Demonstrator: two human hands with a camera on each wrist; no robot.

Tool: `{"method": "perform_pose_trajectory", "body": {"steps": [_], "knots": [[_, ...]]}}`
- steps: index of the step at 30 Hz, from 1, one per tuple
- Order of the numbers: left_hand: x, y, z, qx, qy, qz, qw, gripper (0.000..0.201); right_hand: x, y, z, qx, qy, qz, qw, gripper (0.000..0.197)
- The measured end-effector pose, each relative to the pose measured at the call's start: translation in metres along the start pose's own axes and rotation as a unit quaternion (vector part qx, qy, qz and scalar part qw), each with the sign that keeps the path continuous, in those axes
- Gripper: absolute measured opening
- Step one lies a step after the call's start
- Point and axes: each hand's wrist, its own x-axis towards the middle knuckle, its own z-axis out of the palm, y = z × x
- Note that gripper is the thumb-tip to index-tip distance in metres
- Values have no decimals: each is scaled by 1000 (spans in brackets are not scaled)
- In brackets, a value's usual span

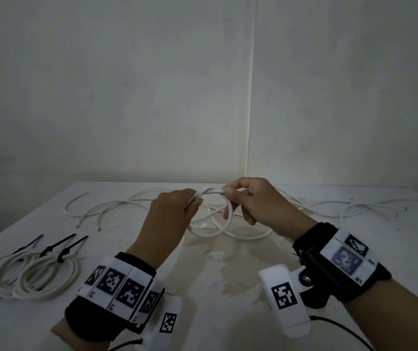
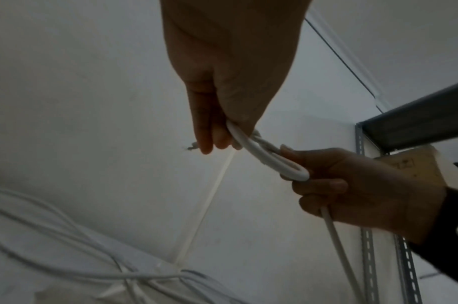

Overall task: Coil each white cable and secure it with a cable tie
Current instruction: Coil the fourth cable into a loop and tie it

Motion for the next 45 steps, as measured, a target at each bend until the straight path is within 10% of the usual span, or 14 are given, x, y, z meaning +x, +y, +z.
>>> {"method": "perform_pose_trajectory", "body": {"steps": [7, 14, 29, 35, 45], "knots": [[0, 0, 3, 81, 14, 5, 997, 32, 1, -3, -3, -4, -5, 22, 1000, 21], [3, 8, 5, -269, -118, -171, 940, 17, 4, 2, -6, -27, -6, 27, 999, 22], [-4, 16, -3, -268, -196, -212, 919, 45, 8, 15, -1, -56, 50, -42, 996, 21], [-1, 18, 0, -302, -117, -212, 922, 39, 13, 13, 1, -38, 58, -62, 996, 24], [1, 20, 5, -499, -91, -306, 806, 37, 18, 23, 11, -52, 78, -91, 991, 27]]}}
